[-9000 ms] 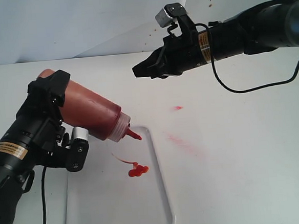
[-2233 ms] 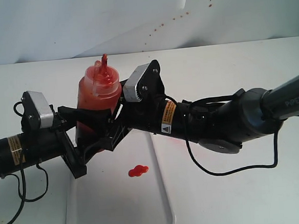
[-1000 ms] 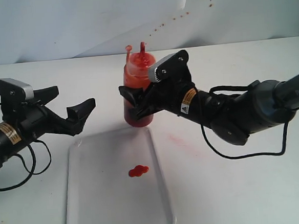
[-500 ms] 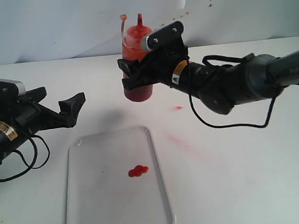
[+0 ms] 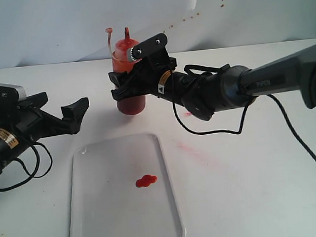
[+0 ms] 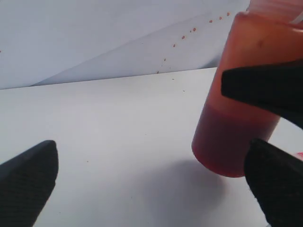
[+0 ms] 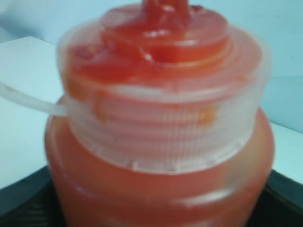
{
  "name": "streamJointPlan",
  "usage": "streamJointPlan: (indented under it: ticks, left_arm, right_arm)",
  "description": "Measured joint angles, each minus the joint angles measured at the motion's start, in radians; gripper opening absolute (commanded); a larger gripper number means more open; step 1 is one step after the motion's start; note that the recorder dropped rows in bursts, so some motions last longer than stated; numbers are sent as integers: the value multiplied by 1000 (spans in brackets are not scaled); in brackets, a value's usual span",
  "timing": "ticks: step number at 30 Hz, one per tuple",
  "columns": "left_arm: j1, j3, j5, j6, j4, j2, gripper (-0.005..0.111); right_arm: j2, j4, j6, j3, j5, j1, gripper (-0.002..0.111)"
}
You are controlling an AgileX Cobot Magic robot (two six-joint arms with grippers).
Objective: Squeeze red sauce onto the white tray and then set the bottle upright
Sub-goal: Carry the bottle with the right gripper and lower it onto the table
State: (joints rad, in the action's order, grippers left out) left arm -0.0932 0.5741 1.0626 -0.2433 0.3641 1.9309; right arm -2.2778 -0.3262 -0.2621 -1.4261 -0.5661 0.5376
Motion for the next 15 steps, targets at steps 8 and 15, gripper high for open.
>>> streamJointPlan:
  ticks: [8, 15]
  left_arm:
    - [0, 0, 0, 0, -2, 0, 104]
    - [0, 0, 0, 0, -2, 0, 104]
  right_arm:
    - [-49, 0, -2, -36, 6, 0, 0]
    - [-54, 0, -2, -36, 15, 0, 0]
